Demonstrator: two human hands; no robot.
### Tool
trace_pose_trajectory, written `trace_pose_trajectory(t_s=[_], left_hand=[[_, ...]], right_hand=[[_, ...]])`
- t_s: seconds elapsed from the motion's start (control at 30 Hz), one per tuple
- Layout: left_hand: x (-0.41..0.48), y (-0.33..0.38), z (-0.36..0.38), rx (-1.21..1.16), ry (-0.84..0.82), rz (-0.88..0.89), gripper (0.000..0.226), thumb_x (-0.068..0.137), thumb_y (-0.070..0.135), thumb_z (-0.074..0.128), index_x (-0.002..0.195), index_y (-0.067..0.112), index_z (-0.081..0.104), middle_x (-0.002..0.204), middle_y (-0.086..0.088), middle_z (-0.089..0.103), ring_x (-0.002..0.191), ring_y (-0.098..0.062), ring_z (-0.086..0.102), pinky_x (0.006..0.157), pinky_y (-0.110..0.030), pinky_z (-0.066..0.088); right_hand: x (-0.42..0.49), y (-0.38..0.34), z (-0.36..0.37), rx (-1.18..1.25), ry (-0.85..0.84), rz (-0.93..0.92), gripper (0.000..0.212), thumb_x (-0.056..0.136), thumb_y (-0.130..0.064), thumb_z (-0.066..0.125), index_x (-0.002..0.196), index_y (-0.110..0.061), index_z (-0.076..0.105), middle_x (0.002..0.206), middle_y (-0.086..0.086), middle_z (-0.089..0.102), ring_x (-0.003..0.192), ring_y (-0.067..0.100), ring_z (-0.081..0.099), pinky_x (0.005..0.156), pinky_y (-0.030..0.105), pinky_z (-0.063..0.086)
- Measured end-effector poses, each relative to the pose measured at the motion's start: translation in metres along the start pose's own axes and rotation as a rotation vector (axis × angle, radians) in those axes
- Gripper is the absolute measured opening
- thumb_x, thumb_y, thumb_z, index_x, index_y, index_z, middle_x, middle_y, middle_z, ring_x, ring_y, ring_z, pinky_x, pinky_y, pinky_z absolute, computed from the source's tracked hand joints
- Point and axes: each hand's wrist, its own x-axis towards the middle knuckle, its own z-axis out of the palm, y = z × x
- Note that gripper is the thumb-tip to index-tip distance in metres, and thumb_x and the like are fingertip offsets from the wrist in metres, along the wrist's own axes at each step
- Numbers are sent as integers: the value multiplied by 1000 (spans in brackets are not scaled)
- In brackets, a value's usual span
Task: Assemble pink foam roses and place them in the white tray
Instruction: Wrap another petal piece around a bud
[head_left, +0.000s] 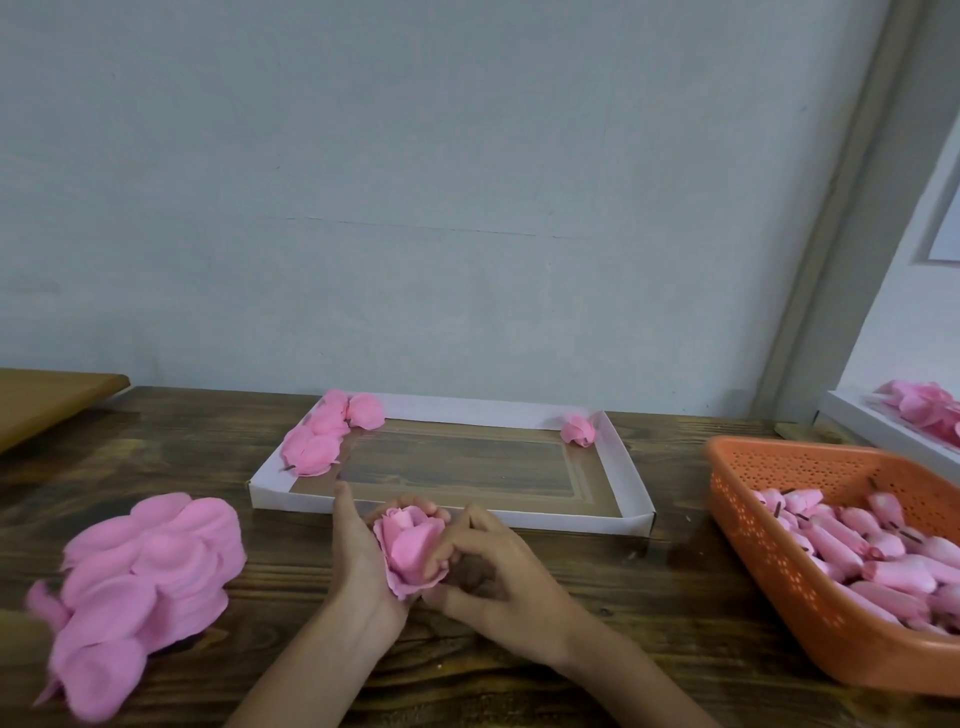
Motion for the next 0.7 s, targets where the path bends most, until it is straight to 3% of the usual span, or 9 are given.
trace_pose_trajectory(t_s=[0.13,0.27,0.33,0.47,0.6,0.7], left_hand=[[1,-2,2,-70,-9,12,69,104,67,28,83,7,56,51,-8,66,38,-20,65,35,-32,53],[2,-2,5,-243,2,-64,79,94,78,40,68,6,60,56,-12,60,42,-24,62,46,-32,57],[5,-4,4,-210,10,-45,80,94,78,39,70,6,64,55,-11,63,42,-23,64,44,-32,57],[9,-4,3,-228,-3,-52,88,90,82,41,46,9,63,55,-11,61,43,-25,63,49,-32,57],[13,-5,3,-227,12,-33,87,89,81,43,44,9,64,55,-11,61,45,-25,64,49,-34,57],[15,-7,0,-171,8,-21,88,87,84,41,47,10,66,58,-12,63,49,-27,65,55,-33,56]], right_hand=[[-1,0,2,-65,-9,-14,13,89,-22,80,99,-28,73,105,1,52,94,15,58,78,25,50],[-2,3,9,-165,32,-41,24,86,-35,84,108,-37,76,103,-7,50,88,10,55,73,21,49],[-3,5,12,-222,67,-49,26,85,-44,82,111,-40,75,102,-12,48,88,10,55,73,21,49],[-3,7,17,-317,130,-53,30,85,-59,76,111,-43,73,101,-20,49,92,5,56,75,20,51],[-3,8,17,-335,147,-38,31,85,-61,76,108,-42,74,100,-19,51,93,4,57,77,23,52],[-2,8,17,-311,169,-17,30,84,-60,74,105,-39,75,98,-21,52,93,3,58,74,14,48]])
